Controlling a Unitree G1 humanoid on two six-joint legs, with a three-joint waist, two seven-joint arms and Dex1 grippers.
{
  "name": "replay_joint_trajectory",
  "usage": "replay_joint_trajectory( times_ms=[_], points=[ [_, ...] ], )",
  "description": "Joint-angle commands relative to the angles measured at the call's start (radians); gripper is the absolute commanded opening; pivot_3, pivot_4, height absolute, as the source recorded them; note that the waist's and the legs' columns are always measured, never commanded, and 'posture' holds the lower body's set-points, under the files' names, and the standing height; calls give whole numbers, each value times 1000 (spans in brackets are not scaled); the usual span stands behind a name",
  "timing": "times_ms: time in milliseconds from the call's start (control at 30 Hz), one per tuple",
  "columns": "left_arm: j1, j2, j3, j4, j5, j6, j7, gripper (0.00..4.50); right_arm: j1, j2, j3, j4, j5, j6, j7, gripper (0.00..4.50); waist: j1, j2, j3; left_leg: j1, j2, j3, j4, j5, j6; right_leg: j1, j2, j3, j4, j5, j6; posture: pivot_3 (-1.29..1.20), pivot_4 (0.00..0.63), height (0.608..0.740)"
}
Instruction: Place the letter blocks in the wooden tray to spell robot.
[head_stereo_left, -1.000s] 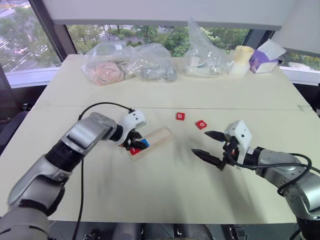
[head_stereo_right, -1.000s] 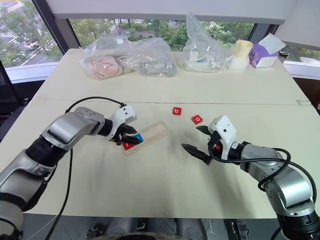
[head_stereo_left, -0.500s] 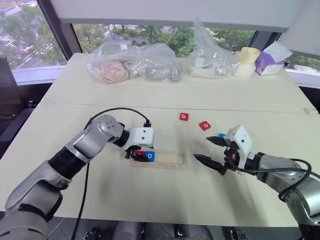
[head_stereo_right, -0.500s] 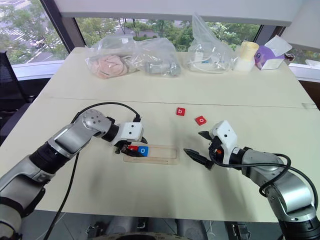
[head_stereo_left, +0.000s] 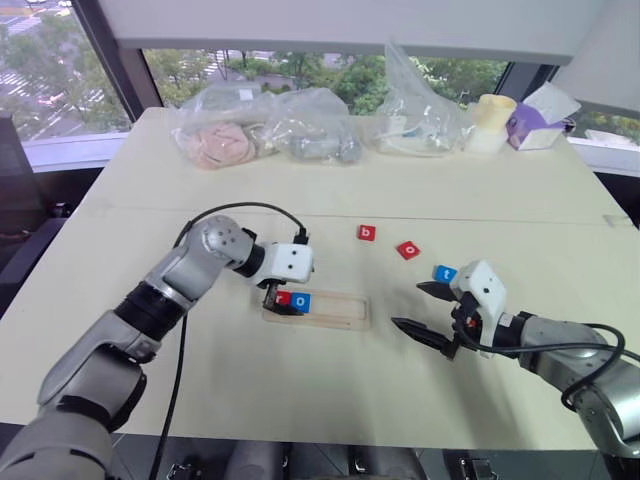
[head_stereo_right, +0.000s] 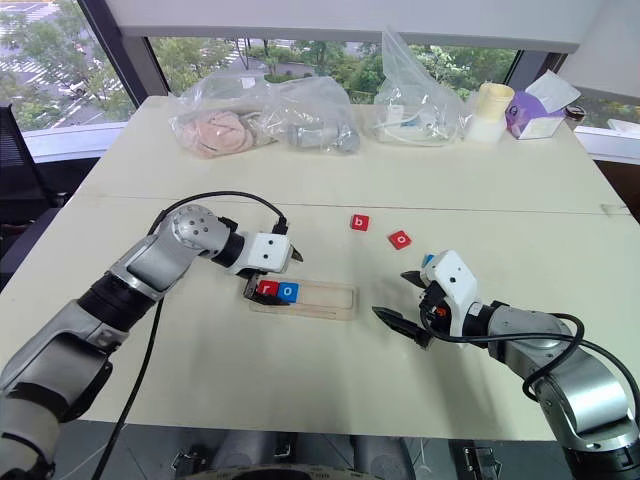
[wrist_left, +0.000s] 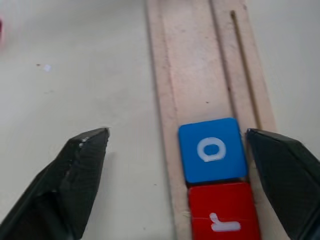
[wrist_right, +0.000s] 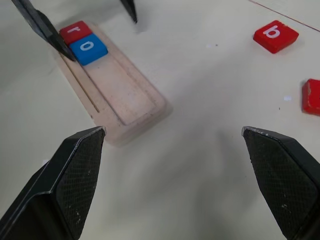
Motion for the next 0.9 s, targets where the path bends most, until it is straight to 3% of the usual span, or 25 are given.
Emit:
replay_joint_trajectory(
  times_ms=[33, 200, 267, 333, 400, 567, 700, 900],
  points=[
    [-21, 10, 112, -84, -143, 179, -76, 4460, -13, 5, -3, 3, -8, -25, 7, 4500, -2, 0, 0, 0, 0, 0, 0, 0, 0, 0, 1, 0, 0, 0, 0, 0, 150, 739],
    [-79, 66, 282, -105, -336, 438, -134, 4460, -33, 32, -15, 27, 17, -15, 8, 4500, -5, 0, 1, 0, 1, 0, 0, 0, 0, 0, 4, 0, 1, 0, 0, 0, 150, 739],
    [-58, 98, 392, -92, -381, 470, -83, 4460, -53, 53, -52, 24, 54, 5, -8, 4500, -12, 0, 0, 0, 1, -1, 0, 0, 0, 0, 5, 0, 1, 0, 0, 0, 150, 739],
    [12, 106, 546, -129, -426, 448, 12, 4460, -92, 79, -86, 20, 111, 32, -26, 4500, -26, 1, 1, 1, 1, -1, 0, 0, 0, 0, 5, 0, 1, 0, 1, 0, 150, 739],
    [131, 173, 603, -231, -426, 506, 58, 4460, -166, 99, -84, 31, 145, 59, -45, 4500, -38, 1, 1, 1, 2, 0, -1, 0, 0, -1, 3, 1, 1, 2, 3, 0, 150, 739],
    [282, 88, 731, -380, -461, 694, 356, 4460, -417, 114, 100, 224, -9, 30, -48, 4500, -23, -2, 3, 3, 2, -1, 0, 1, -1, 0, 1, 1, 3, 2, 3, 0, 150, 739],
    [413, 69, 735, -559, -424, 542, 419, 4460, -614, 141, 262, 455, -133, -13, 21, 4500, -24, -3, 4, 2, 0, 0, 0, 2, -2, 0, -2, 0, 2, 3, 0, 0, 150, 739],
    [485, 135, 810, -712, -613, 677, 387, 4460, -863, 210, 354, 854, -247, -92, 128, 4500, -28, -2, 5, 0, 0, 1, -4, 2, -2, -3, -3, 1, 0, 4, -2, 0, 150, 739]
  ],
)
